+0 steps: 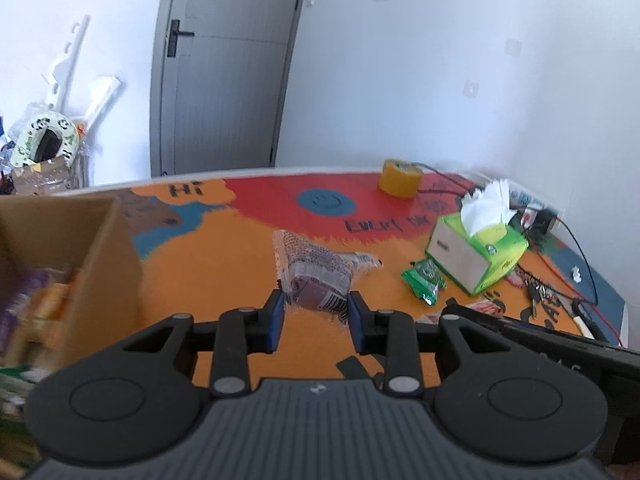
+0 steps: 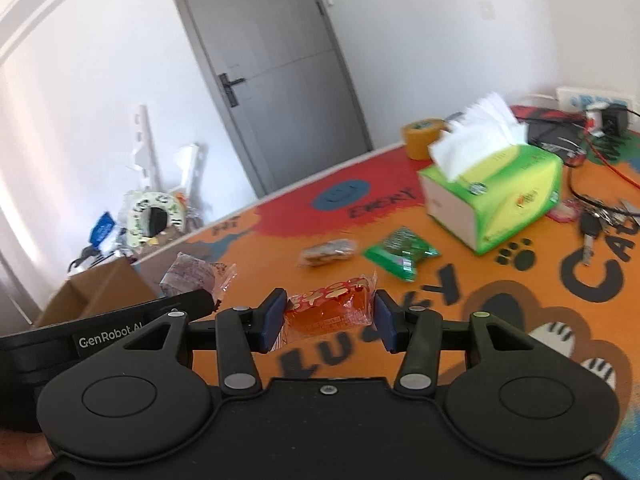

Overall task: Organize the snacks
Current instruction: 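Carry the wafer bag and bread bag over the box with both tools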

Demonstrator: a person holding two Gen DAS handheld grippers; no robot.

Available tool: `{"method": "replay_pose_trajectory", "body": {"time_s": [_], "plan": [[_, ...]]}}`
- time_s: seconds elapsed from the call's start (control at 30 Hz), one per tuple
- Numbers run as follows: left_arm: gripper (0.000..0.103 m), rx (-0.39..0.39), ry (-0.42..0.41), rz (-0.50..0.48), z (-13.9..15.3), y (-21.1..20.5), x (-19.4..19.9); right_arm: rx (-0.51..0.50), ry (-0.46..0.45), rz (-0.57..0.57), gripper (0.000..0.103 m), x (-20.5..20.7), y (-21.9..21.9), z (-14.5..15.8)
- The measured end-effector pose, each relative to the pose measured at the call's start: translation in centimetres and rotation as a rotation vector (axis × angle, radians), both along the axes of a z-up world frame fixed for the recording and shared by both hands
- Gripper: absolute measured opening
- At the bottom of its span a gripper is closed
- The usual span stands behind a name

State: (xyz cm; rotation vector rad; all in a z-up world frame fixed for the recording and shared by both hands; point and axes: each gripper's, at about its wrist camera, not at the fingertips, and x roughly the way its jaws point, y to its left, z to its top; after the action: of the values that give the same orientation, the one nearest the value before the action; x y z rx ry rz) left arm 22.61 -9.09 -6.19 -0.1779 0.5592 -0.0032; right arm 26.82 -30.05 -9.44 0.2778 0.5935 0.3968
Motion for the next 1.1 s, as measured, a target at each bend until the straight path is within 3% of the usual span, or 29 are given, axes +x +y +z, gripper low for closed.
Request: {"method": "replay_pose_trajectory", "body": {"time_s": [0.5, 1.1], "plan": [[0.032, -0.008, -0.082, 0.079, 3.3, 4.7, -4.8, 0.011, -0.075, 0.099, 0.048, -2.5, 5.0, 3.3], [0.032, -0.027, -0.127, 0.250, 4.8, 12.0, -8.6, 0.019, -0.115, 0.221, 0.048, -3.3, 11.5, 4.9]]}}
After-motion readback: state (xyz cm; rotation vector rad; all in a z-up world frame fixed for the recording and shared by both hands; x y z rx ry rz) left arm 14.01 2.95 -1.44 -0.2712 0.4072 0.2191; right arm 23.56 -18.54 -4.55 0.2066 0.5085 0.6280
